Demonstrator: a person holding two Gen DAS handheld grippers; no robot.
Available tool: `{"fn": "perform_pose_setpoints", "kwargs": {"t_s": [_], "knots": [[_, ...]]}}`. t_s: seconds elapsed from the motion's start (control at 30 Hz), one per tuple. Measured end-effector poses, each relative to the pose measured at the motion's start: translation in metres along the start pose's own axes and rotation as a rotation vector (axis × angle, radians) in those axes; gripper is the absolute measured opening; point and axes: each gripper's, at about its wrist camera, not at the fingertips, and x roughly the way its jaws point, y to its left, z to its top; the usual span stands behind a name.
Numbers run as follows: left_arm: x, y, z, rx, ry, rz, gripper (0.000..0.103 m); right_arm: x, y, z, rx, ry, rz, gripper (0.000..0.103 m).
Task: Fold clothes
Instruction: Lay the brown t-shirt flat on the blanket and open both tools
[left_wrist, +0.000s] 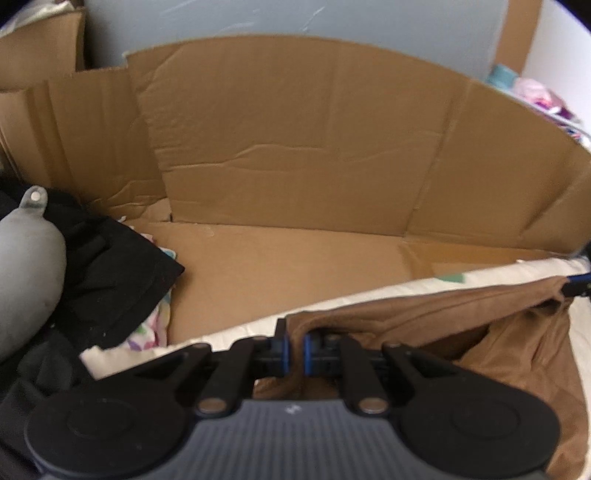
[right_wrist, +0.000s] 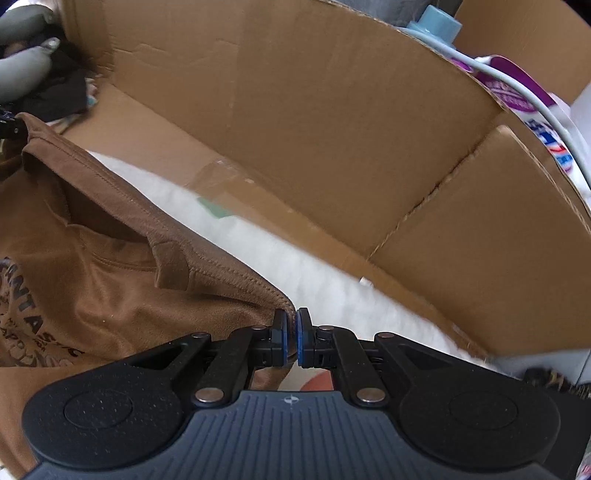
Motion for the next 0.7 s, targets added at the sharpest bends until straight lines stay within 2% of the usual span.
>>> {"fn": "perform_pose_setpoints", "kwargs": {"t_s": [0.07,0.17,0.27,0.3,0.37,0.57,0.7], "knots": [[0.015,0.003,0.003,-0.024,0.028,0.021,0.01,0.013,-0.003,0.01,0.006,0.004,-0.007,0.002],[0.033,0.004,0.006,-0.034,0.091,0.067,0.025,0.035,-0.002,0.02,-0.015,0.005,-0.028,0.004],[0.03,0.002,0.007,-0.012,0.083,0.088,0.03,0.046,-0.003,0.024,-0.005,0.015,-0.04,0.015],[0.026,0.003,0.008,-0.009,0.078,0.089,0.035,0.046,-0.004,0.025,0.0,0.009,-0.041,0.02],[0.015,0.006,0.008,-0.011,0.057,0.081,0.044,0.041,-0.006,0.024,0.001,-0.017,-0.025,0.022],[-0.035,0.012,0.004,-0.024,-0.023,0.076,0.045,0.012,-0.013,0.008,0.022,-0.079,0.01,0.026],[-0.072,0.01,-0.017,-0.049,-0.057,0.055,0.046,-0.013,-0.009,-0.017,0.042,-0.119,0.091,0.036]]}}
